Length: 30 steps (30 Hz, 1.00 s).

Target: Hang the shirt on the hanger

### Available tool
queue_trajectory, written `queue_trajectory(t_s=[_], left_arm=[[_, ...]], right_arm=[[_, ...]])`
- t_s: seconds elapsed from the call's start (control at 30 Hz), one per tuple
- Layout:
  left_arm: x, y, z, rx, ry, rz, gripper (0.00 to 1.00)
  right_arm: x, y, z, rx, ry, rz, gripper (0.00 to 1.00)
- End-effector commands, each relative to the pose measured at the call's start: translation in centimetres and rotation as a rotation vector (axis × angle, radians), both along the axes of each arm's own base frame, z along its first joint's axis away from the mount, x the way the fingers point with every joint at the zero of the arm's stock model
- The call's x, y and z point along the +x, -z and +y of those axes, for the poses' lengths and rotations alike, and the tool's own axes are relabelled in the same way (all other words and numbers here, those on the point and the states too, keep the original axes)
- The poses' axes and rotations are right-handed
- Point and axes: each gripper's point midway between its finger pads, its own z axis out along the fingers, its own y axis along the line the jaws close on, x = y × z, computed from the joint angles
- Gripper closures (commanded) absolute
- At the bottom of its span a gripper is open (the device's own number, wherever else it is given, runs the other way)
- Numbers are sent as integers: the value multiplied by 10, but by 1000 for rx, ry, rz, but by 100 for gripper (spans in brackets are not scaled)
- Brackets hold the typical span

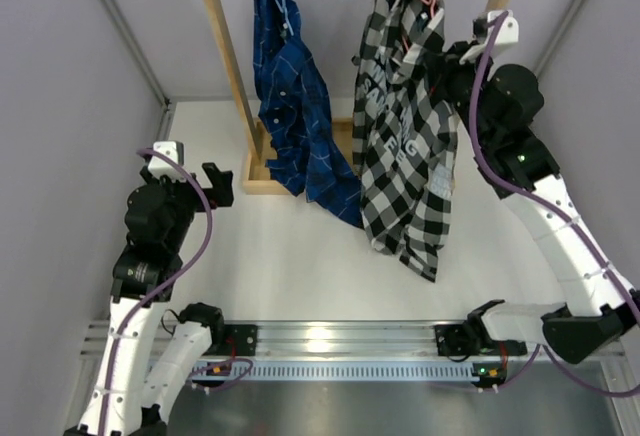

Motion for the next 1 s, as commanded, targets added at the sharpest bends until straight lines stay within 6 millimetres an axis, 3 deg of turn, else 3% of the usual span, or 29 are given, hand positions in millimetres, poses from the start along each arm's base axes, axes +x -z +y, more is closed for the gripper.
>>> queue_trajectory(t_s=[0.0, 0.1, 0.37, 0.53, 0.57, 0.63, 0.7, 0.83, 0.97], left_arm=[[10, -6, 5, -50, -33, -27, 2], [9, -5, 7, -49, -44, -28, 2], [9, -3, 6, -52, -35, -25, 2], [8, -3, 6, -50, -34, -26, 2], [9, -3, 6, -50, -34, -24, 2], [9, -4, 6, -50, -37, -26, 2], [10, -2, 9, -46, -54, -16, 2], [11, -1, 23, -48, -126, 2, 2], [11, -2, 37, -58, -193, 6, 2]], right_arm=[[17, -43, -6, 24, 31, -73, 100], [31, -32, -4, 19, 59, -31, 100], [42, 5, -1, 24, 75, 42, 100], [43, 12, 0, 23, 71, 53, 98], [42, 12, 1, 19, 64, 51, 94], [37, 7, -1, 19, 57, 39, 53], [31, 7, -2, 17, 53, 32, 29], [3, -8, -17, 8, 53, -7, 22], [-32, -7, -32, -33, 44, 3, 1]])
